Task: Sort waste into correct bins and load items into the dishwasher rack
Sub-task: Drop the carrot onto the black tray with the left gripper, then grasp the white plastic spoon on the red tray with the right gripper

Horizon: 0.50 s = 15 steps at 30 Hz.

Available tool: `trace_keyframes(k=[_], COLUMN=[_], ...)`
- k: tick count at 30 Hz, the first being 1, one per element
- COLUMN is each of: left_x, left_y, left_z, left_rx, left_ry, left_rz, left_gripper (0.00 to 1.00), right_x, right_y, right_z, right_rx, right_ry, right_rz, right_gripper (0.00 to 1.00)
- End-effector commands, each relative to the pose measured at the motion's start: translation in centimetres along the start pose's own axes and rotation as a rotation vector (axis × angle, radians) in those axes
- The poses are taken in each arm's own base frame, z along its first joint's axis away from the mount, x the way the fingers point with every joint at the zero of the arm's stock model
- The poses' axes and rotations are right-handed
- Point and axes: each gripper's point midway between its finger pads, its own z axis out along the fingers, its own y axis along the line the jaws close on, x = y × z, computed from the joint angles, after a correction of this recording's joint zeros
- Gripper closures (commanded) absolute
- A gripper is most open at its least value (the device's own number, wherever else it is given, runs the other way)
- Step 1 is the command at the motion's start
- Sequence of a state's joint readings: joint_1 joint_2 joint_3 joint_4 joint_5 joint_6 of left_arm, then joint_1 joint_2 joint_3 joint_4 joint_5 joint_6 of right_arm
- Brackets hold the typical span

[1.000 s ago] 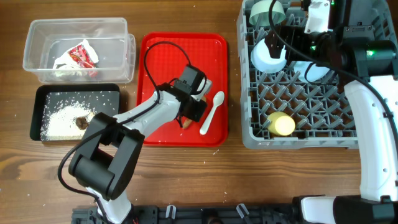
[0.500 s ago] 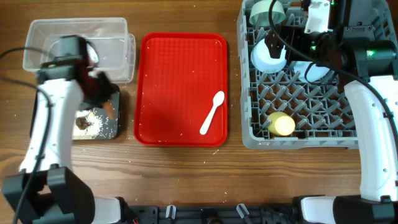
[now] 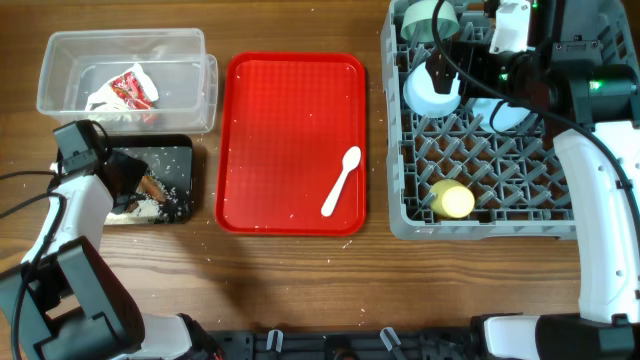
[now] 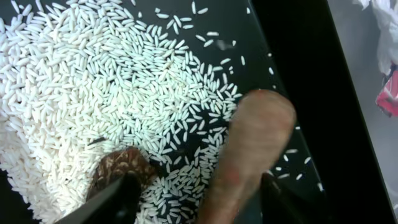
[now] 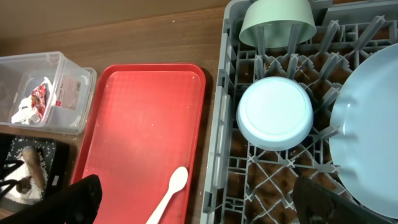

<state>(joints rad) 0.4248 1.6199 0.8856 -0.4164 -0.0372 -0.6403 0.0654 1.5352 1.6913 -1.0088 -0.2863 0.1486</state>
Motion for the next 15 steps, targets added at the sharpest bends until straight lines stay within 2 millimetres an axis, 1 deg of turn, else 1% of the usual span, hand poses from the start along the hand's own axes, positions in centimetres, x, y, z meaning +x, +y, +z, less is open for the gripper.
trace_keyframes(k=[1,2,4,5,6,7,8,9,10,11,12,15], left_x=[-0.3,-0.5,-0.6,0.0,1.0,1.7,2.8,4.0,5.2,7.0,7.6,8.1], left_y=[0.3,0.1,-1.4,-3.9,-6.1,-7.1,-8.5,-9.7,-10.8,-12.2,-12.6,-12.8], left_z=[-0.2,-0.8,-3.4,-5.8,-8.3,-9.7,-11.9,-13.7,-15.0,-16.2,-16.2,-16.1], left_rx=[-0.009,-0.001,0.077,0.219,0.342,0.396,0.465,0.513,0.553,0.588,0.582,0.566], left_ry=[-0.013,-0.020,-0.010,0.009,0.020,0.020,0.010,-0.006,-0.022,-0.035,-0.043,-0.053], left_rz=[0.001,0.001,0.018,0.134,0.209,0.244,0.301,0.358,0.431,0.519,0.541,0.563], left_gripper=[0.21,0.17,0.16,0.16,0.16,0.15,0.14,0.13,0.11,0.05,0.04,0.00], right_x=[-0.3,-0.3,-0.3,-0.5,-0.7,-0.8,-0.8,-0.8,-0.8,-0.6,-0.4,0.7], right_y=[-0.2,-0.1,0.1,0.2,0.2,0.3,0.6,1.0,1.3,2.0,2.7,6.4], right_z=[0.4,0.4,0.4,0.4,0.4,0.4,0.4,0.4,0.4,0.5,0.7,1.4], right_rx=[0.007,0.003,-0.008,-0.009,-0.011,-0.015,-0.034,-0.055,-0.064,-0.076,-0.087,-0.144], right_ry=[-0.003,-0.004,-0.004,-0.011,-0.019,-0.023,-0.023,-0.023,-0.023,-0.017,-0.011,0.020], right_rz=[-0.009,-0.010,-0.012,-0.013,-0.015,-0.017,-0.018,-0.022,-0.027,-0.039,-0.048,-0.088], right_gripper=[0.00,0.00,0.01,0.00,0.00,0.00,0.00,0.00,0.00,0.00,0.00,0.00])
